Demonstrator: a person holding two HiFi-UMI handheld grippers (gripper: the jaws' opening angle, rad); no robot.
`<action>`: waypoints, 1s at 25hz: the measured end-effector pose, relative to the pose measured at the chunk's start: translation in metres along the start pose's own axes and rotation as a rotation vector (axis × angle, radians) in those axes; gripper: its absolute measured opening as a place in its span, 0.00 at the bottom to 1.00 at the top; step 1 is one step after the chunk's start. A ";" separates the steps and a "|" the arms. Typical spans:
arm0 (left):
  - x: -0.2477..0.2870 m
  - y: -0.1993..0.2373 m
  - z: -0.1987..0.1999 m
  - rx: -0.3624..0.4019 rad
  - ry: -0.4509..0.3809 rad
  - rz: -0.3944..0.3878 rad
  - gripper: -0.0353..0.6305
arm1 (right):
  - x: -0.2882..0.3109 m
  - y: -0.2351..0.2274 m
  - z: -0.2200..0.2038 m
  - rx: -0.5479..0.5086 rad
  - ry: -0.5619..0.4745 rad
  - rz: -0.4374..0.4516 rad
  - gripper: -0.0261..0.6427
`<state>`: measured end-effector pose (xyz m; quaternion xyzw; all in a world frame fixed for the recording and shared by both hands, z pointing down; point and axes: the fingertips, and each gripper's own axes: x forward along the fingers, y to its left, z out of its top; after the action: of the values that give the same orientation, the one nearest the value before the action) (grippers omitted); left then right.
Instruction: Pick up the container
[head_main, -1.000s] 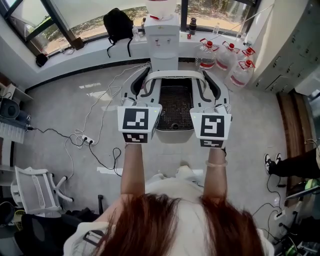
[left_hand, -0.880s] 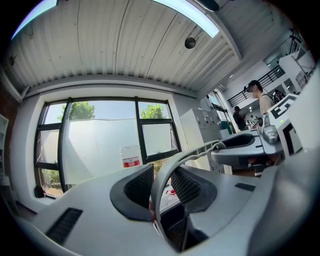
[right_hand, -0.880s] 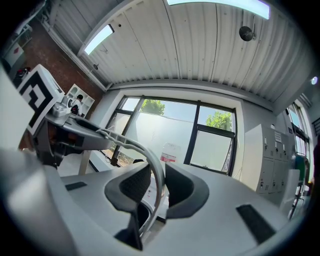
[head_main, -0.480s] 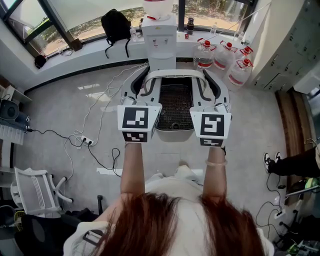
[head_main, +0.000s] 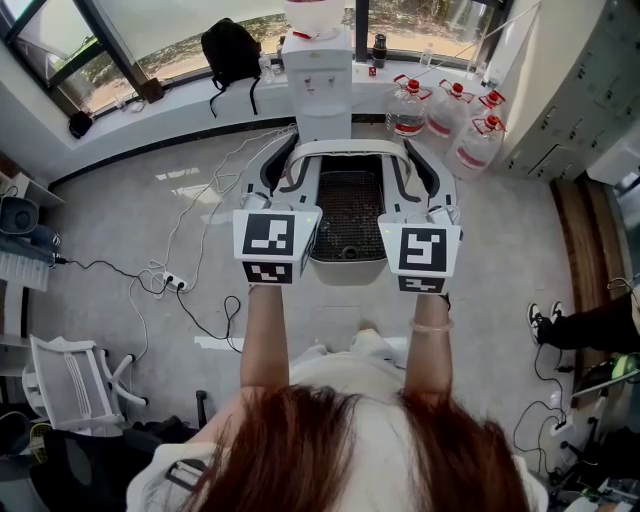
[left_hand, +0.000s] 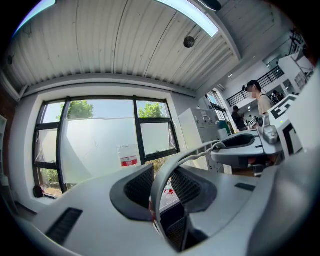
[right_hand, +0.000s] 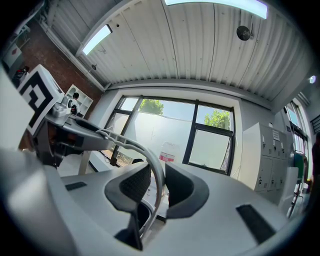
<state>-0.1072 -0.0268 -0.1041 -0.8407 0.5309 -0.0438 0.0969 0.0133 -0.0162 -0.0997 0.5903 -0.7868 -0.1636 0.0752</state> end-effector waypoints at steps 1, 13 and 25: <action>-0.001 -0.001 0.000 -0.001 0.000 -0.002 0.22 | -0.001 0.000 0.000 0.000 0.001 -0.001 0.19; -0.002 -0.011 0.001 0.002 0.009 -0.020 0.22 | -0.010 -0.005 -0.004 -0.014 0.017 -0.027 0.19; 0.002 -0.015 0.001 0.009 0.012 -0.025 0.22 | -0.009 -0.009 -0.006 -0.025 0.012 -0.015 0.18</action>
<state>-0.0935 -0.0220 -0.1018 -0.8465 0.5209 -0.0523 0.0969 0.0264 -0.0106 -0.0966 0.5963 -0.7797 -0.1705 0.0860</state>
